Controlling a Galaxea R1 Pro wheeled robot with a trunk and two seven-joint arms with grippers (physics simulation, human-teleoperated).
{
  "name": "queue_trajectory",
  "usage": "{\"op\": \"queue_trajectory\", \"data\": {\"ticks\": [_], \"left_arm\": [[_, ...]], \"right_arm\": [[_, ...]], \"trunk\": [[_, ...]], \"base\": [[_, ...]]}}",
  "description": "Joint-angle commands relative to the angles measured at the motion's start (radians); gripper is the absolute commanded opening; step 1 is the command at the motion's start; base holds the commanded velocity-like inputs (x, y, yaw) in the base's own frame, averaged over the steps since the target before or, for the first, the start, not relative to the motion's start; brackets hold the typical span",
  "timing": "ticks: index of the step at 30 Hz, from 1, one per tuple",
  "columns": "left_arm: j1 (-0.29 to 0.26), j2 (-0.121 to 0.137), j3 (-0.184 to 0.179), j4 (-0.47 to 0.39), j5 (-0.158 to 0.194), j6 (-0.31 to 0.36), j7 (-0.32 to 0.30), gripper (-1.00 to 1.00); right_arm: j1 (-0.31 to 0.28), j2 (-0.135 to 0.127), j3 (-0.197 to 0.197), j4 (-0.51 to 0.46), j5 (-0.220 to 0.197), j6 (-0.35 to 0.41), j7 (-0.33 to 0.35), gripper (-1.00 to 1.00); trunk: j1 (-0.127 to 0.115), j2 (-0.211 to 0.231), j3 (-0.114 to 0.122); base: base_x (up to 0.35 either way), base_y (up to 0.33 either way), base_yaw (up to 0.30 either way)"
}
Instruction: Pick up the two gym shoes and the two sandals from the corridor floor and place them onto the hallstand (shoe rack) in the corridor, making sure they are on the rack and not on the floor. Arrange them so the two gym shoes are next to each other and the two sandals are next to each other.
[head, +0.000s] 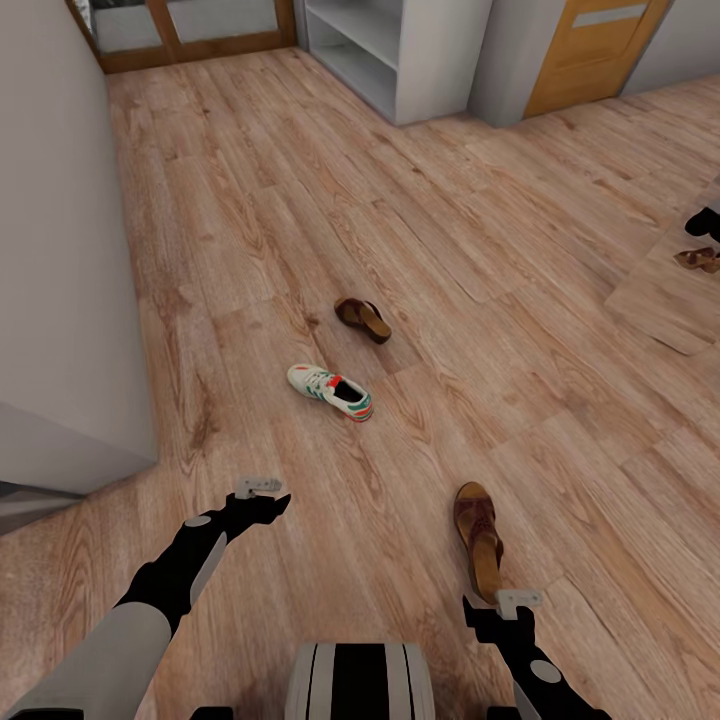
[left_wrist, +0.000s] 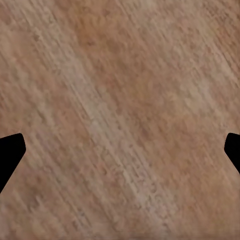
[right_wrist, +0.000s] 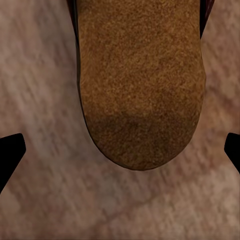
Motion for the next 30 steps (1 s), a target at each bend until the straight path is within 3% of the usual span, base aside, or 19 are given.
{"op": "queue_trajectory", "data": {"ticks": [1, 8, 14, 30], "left_arm": [[0.0, 0.001, -0.002, -0.002, 0.002, 0.006, -0.002, 1.0], [0.002, 0.002, -0.002, -0.002, 0.002, 0.006, -0.002, 1.0], [0.001, 0.002, -0.002, -0.002, 0.002, 0.007, -0.002, 1.0], [0.004, 0.004, -0.002, -0.002, 0.006, 0.0, -0.003, 1.0]], "right_arm": [[0.0, 0.0, 0.0, 0.001, 0.0, -0.003, -0.001, 1.0], [0.0, 0.0, 0.0, 0.001, 0.0, -0.003, -0.001, 1.0], [0.0, 0.001, 0.0, 0.001, 0.0, -0.003, 0.0, 1.0], [0.0, 0.001, 0.0, 0.001, 0.0, -0.003, 0.0, 1.0]], "trunk": [[0.0, 0.0, -0.001], [0.0, 0.0, -0.002], [0.003, -0.002, -0.025], [0.003, -0.002, -0.025]], "base": [[0.0, 0.0, 0.0], [0.0, 0.0, 0.0], [0.0, 0.0, 0.0], [0.006, 0.0, 0.0]]}}
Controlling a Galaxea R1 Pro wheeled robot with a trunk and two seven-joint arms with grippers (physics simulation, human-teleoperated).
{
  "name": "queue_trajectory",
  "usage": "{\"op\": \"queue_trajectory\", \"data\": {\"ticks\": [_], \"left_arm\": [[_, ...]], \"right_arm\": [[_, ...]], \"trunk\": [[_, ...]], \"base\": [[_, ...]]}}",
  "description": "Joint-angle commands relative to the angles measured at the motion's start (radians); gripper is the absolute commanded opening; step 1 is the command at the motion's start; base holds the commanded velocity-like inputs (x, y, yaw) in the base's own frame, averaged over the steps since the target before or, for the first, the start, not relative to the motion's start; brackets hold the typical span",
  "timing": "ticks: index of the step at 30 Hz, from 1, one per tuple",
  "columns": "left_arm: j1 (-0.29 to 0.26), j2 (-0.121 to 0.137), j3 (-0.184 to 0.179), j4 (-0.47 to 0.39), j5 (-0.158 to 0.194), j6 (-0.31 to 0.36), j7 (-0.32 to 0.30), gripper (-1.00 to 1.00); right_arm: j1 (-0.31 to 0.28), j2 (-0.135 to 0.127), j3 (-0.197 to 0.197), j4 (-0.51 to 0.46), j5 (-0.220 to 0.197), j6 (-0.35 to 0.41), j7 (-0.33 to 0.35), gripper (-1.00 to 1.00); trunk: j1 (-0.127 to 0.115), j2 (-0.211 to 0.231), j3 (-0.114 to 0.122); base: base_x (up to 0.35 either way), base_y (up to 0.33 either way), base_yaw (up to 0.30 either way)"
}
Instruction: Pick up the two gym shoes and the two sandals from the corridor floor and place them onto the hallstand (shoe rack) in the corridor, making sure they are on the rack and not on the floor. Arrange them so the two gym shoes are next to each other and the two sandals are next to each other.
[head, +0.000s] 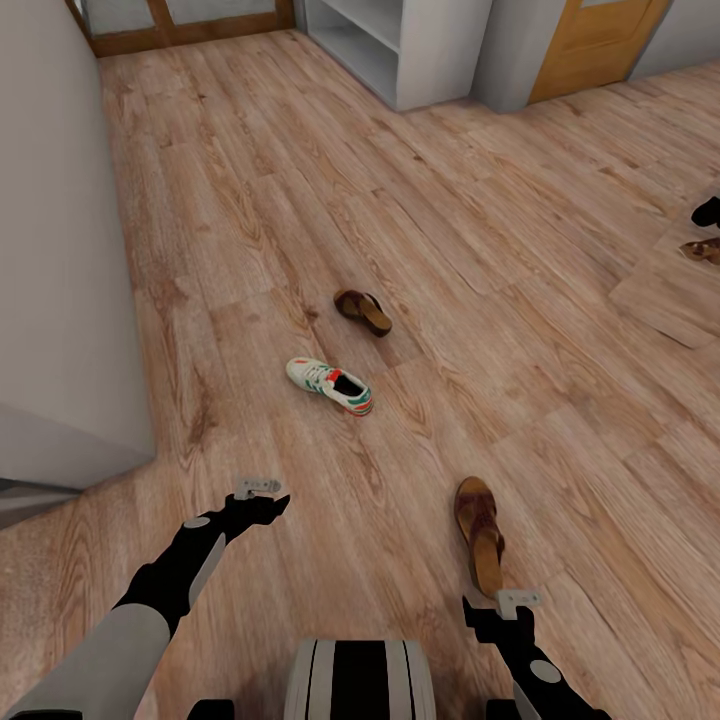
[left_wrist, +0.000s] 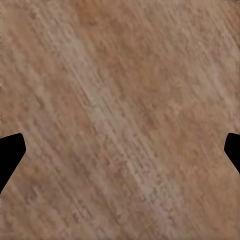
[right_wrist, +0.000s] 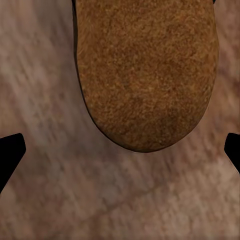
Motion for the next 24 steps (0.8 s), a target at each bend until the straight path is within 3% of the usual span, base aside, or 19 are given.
{"op": "queue_trajectory", "data": {"ticks": [1, 24], "left_arm": [[0.0, 0.001, -0.002, -0.002, 0.003, 0.005, -0.002, 1.0], [0.0, 0.0, -0.002, -0.002, 0.0, 0.001, -0.001, 1.0]], "right_arm": [[0.0, 0.0, 0.0, 0.001, 0.0, -0.003, 0.0, 1.0], [0.0, 0.0, 0.0, 0.001, 0.0, -0.003, 0.0, 1.0]], "trunk": [[0.0, 0.0, -0.001], [0.0, 0.0, -0.001]], "base": [[0.085, 0.0, 0.0], [0.041, 0.0, 0.0]]}}
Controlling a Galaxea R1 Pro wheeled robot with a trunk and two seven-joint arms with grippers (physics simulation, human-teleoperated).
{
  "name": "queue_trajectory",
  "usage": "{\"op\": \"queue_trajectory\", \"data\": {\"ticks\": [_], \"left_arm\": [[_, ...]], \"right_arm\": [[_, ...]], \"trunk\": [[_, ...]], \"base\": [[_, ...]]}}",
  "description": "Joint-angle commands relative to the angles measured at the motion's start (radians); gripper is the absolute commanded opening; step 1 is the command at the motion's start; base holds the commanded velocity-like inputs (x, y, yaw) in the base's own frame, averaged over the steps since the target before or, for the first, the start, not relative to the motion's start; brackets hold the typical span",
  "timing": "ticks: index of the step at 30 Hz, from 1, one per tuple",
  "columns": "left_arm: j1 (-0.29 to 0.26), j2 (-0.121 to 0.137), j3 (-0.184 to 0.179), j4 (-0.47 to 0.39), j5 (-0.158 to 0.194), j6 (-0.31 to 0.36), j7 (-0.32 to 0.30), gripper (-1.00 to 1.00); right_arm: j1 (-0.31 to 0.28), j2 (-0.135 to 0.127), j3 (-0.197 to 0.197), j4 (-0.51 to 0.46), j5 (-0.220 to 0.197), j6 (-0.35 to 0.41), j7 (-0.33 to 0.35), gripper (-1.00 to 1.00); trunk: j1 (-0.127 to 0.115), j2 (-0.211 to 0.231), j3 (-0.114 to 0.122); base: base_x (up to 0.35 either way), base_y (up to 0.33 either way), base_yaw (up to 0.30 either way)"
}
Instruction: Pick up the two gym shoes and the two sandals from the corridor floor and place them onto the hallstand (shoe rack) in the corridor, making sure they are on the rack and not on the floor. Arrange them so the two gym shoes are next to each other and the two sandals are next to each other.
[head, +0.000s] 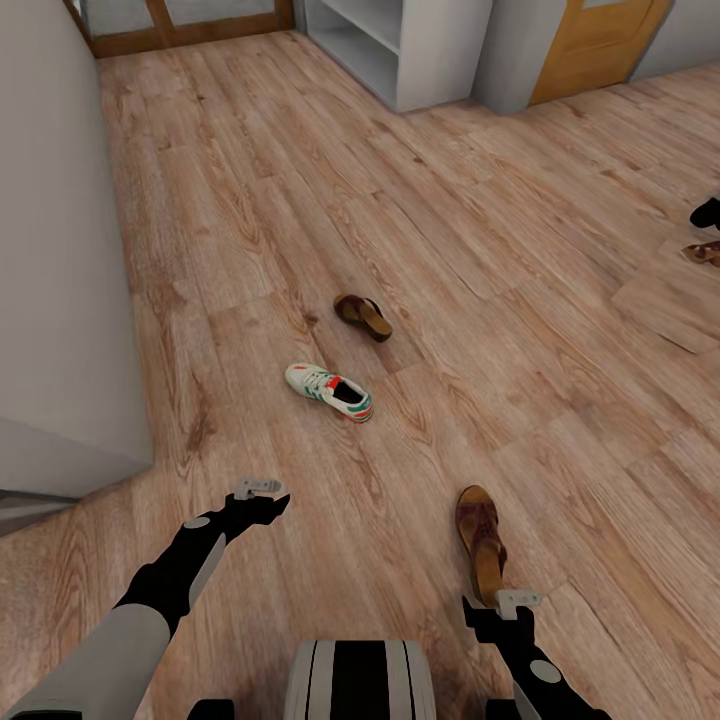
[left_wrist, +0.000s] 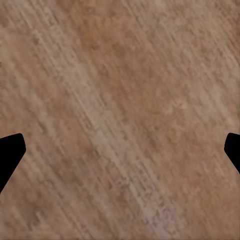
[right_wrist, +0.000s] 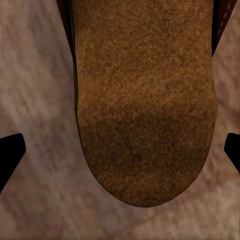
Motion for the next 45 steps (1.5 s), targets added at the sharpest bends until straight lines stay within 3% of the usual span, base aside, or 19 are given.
{"op": "queue_trajectory", "data": {"ticks": [1, 9, 10, 35, 45], "left_arm": [[0.0, 0.001, -0.002, -0.002, 0.002, 0.006, -0.002, 1.0], [0.0, 0.0, -0.002, -0.002, 0.003, 0.006, -0.002, 1.0], [0.0, 0.0, -0.002, -0.002, 0.003, 0.006, -0.002, 1.0], [0.0, 0.001, -0.003, -0.002, 0.001, 0.004, -0.002, 1.0], [0.0, 0.01, 0.001, -0.001, 0.0, 0.002, -0.002, 1.0]], "right_arm": [[0.0, 0.0, 0.0, 0.001, 0.0, -0.003, 0.0, 1.0], [0.0, 0.0, 0.0, 0.001, 0.0, -0.003, 0.0, 1.0], [0.0, 0.0, 0.0, 0.001, 0.0, -0.003, 0.0, -1.0], [0.0, 0.0, 0.0, 0.001, 0.0, -0.003, 0.0, -1.0], [0.0, 0.0, 0.001, 0.001, 0.001, -0.05, 0.0, -1.0]], "trunk": [[0.0, 0.0, -0.001], [0.0, 0.0, -0.001], [0.0, 0.0, -0.001], [0.0, 0.0, -0.001], [-0.005, 0.002, 0.038]], "base": [[0.001, 0.0, 0.0], [0.0, 0.0, 0.0], [0.0, 0.0, 0.0], [0.0, 0.0, 0.0], [0.0, 0.0, 0.0]]}}
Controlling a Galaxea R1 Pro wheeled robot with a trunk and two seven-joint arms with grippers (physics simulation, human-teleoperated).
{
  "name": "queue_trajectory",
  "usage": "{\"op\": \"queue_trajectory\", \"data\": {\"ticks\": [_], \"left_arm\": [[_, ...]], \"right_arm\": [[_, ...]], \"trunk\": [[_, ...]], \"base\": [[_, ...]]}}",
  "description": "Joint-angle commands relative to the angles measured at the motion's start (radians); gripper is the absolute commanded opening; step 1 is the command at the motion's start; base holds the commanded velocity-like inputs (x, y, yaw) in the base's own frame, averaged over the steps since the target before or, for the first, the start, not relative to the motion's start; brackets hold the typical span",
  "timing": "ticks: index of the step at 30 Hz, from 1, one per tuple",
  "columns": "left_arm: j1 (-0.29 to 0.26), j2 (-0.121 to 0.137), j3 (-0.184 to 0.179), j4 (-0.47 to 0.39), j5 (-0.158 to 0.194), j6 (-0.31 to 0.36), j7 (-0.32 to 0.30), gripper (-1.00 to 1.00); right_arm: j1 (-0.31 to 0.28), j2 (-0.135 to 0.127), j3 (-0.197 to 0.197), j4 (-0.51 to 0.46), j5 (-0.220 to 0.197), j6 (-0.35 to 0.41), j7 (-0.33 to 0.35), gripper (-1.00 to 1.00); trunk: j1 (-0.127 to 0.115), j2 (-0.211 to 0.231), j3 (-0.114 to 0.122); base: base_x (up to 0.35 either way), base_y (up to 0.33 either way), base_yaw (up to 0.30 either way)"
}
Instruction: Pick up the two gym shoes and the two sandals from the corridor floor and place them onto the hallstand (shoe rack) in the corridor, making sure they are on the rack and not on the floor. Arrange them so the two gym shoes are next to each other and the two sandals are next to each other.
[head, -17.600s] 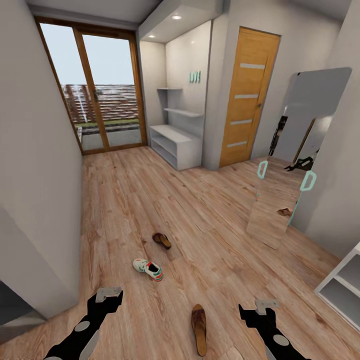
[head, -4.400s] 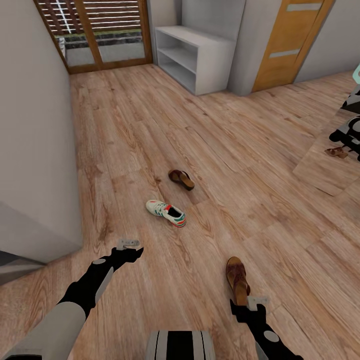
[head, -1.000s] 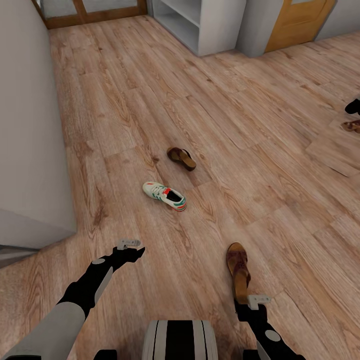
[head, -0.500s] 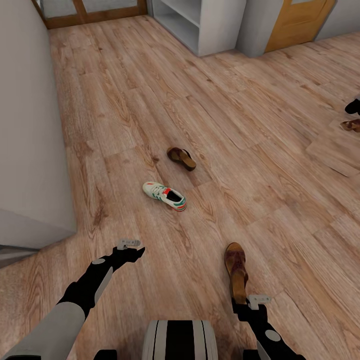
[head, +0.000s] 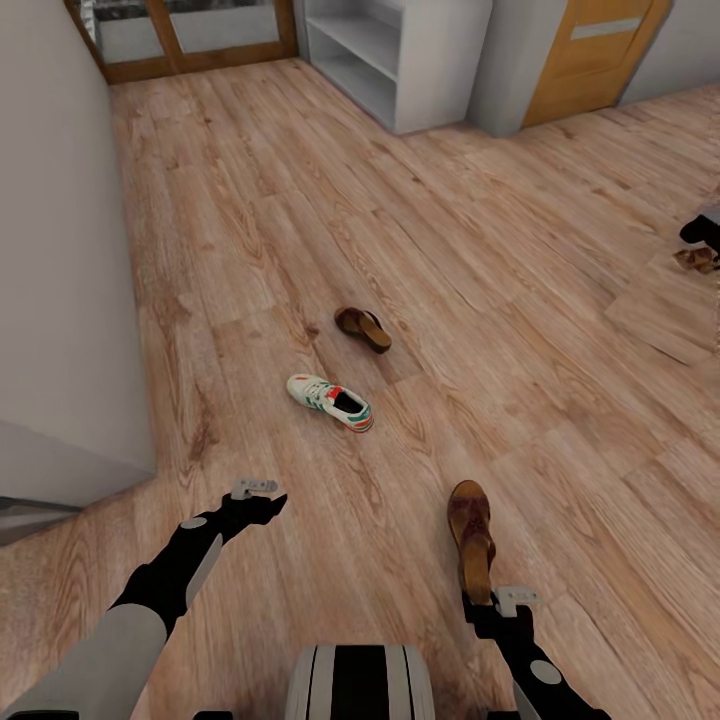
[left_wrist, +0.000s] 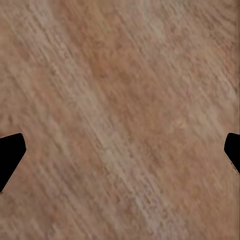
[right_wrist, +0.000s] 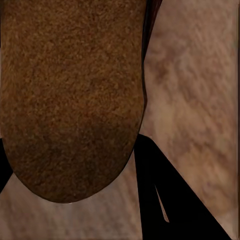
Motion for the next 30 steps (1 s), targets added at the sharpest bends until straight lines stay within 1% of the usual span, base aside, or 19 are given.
{"op": "queue_trajectory", "data": {"ticks": [1, 13, 15, 17, 19, 20, 21, 23, 27, 30], "left_arm": [[0.0, 0.001, -0.001, -0.002, 0.002, 0.006, -0.002, 1.0], [0.003, 0.007, 0.004, 0.01, 0.001, 0.006, 0.002, 1.0], [0.014, 0.014, 0.006, 0.015, 0.0, 0.004, 0.007, 1.0], [0.024, 0.017, 0.006, 0.015, 0.001, 0.004, 0.008, 1.0], [0.043, 0.02, 0.007, 0.015, 0.001, 0.003, 0.012, 1.0], [0.128, 0.041, 0.009, 0.017, 0.004, -0.072, 0.059, 1.0], [0.145, 0.045, 0.01, 0.017, 0.004, -0.102, 0.069, 1.0], [0.169, 0.05, 0.01, 0.017, 0.005, -0.137, 0.083, 1.0], [0.214, 0.054, 0.011, 0.018, 0.007, -0.168, 0.113, 1.0], [0.25, 0.055, 0.011, 0.018, 0.007, -0.181, 0.136, 1.0]], "right_arm": [[0.0, 0.0, 0.0, 0.001, -0.003, -0.003, 0.001, -1.0], [0.0, 0.0, 0.0, 0.001, -0.003, -0.006, 0.001, -1.0], [0.0, 0.0, 0.001, 0.001, -0.003, -0.011, 0.001, -1.0], [0.0, 0.0, 0.0, 0.001, -0.003, -0.011, 0.0, -1.0], [0.0, 0.0, 0.001, 0.001, -0.003, -0.012, 0.0, -1.0], [0.0, -0.001, 0.001, 0.002, -0.002, -0.012, 0.0, -1.0], [0.0, -0.001, 0.001, 0.002, -0.002, -0.012, 0.0, -1.0], [0.0, -0.001, 0.001, 0.002, -0.002, -0.012, 0.0, -1.0], [0.0, -0.004, 0.003, 0.007, 0.0, -0.012, 0.0, -1.0], [0.0, -0.015, 0.004, 0.01, 0.001, -0.012, -0.013, -1.0]], "trunk": [[-0.001, 0.0, 0.003], [-0.006, 0.003, 0.05], [-0.007, 0.003, 0.058], [-0.008, 0.004, 0.065], [-0.009, 0.004, 0.073], [-0.009, 0.005, 0.078], [-0.01, 0.005, 0.083], [-0.01, 0.005, 0.093], [-0.012, 0.006, 0.115], [-0.014, 0.007, 0.131]], "base": [[0.0, 0.0, 0.0], [0.0, 0.0, 0.0], [0.0, 0.0, 0.0], [0.0, 0.0, 0.0], [0.0, 0.0, 0.0], [0.0, 0.0, 0.0], [0.0, 0.0, 0.0], [0.0, 0.0, 0.0], [0.0, 0.0, 0.0], [0.0, 0.0, 0.0]]}}
